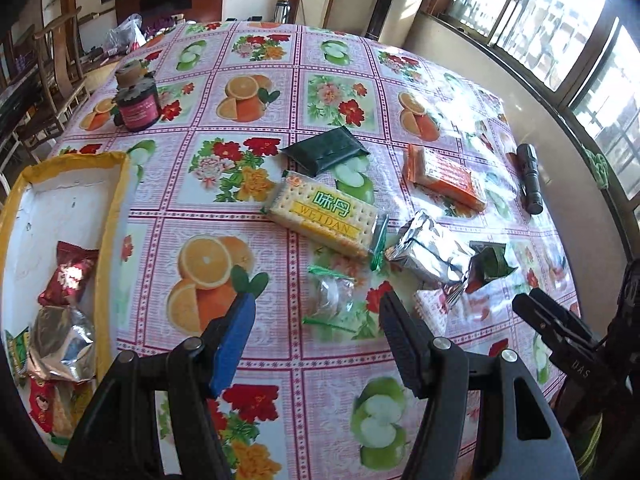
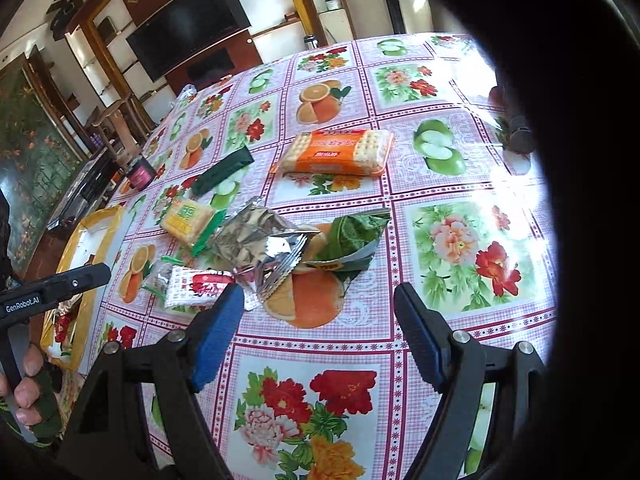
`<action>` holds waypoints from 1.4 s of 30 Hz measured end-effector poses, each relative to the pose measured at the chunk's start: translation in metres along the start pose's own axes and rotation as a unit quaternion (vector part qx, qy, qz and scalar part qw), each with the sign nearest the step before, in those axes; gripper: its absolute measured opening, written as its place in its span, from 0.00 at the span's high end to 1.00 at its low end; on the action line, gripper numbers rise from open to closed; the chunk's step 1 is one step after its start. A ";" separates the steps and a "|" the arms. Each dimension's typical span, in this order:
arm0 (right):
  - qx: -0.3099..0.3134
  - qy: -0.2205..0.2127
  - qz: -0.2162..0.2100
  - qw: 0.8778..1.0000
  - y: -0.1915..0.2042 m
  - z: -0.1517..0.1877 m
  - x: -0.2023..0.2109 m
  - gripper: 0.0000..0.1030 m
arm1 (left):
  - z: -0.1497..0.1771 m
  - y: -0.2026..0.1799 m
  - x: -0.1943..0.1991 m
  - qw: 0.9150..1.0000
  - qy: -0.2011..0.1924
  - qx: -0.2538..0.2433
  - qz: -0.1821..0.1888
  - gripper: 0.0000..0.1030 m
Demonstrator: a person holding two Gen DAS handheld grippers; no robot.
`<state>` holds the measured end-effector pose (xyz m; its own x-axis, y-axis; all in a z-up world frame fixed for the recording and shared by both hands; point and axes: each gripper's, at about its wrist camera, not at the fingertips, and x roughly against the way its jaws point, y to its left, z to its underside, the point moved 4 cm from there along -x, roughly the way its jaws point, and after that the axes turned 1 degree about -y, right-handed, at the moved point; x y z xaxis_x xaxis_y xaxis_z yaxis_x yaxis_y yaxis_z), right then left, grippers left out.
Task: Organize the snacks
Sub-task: 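Move both open tools back toward the cracker packs on the tablecloth, then grasp the WEIDAN cracker pack with the left tool while the right tool grasps the orange cracker pack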
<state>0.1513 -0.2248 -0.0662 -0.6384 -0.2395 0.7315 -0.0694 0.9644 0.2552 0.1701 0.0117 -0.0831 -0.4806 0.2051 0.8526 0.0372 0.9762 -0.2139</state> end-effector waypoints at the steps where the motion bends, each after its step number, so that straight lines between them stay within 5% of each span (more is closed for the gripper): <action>1: -0.004 -0.001 0.000 1.000 -0.002 -0.001 0.000 0.25 | -0.004 -0.001 -0.006 1.000 0.007 0.015 0.005 0.37; 4: -0.010 -0.003 -0.006 1.000 -0.005 -0.005 -0.002 0.25 | -0.014 0.003 -0.027 0.997 0.028 0.076 0.016 0.37; 9: -0.016 -0.005 -0.007 1.000 -0.012 -0.013 -0.007 0.25 | -0.026 0.018 -0.058 0.980 0.050 0.193 0.018 0.37; 16: 0.017 0.001 -0.014 1.000 -0.011 -0.062 -0.034 0.25 | -0.040 0.013 -0.078 0.971 0.054 0.232 0.008 0.37; 25: 0.235 0.079 0.045 0.968 0.036 -0.118 -0.115 0.25 | -0.054 -0.010 -0.092 0.986 0.051 0.149 -0.045 0.29; 32: 0.220 0.120 0.027 0.968 0.027 -0.130 -0.138 0.22 | -0.051 -0.018 -0.097 0.996 0.050 0.012 -0.076 0.32; 34: 0.232 0.117 0.040 0.965 0.030 -0.123 -0.133 0.28 | -0.048 -0.014 -0.095 0.995 0.042 -0.020 -0.092 0.48; 36: 0.235 0.112 0.048 0.964 0.031 -0.116 -0.128 0.35 | -0.045 -0.008 -0.090 0.995 0.040 -0.033 -0.081 0.56; 42: 0.205 0.098 0.032 0.973 0.035 -0.097 -0.109 0.51 | -0.037 0.017 -0.081 0.995 0.038 -0.044 -0.075 0.56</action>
<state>0.2927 -0.1760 -0.0754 -0.4962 -0.1554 0.8542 -0.3596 0.9323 -0.0393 0.2419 0.0145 -0.1386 -0.4185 0.0574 0.9064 0.0483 0.9980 -0.0409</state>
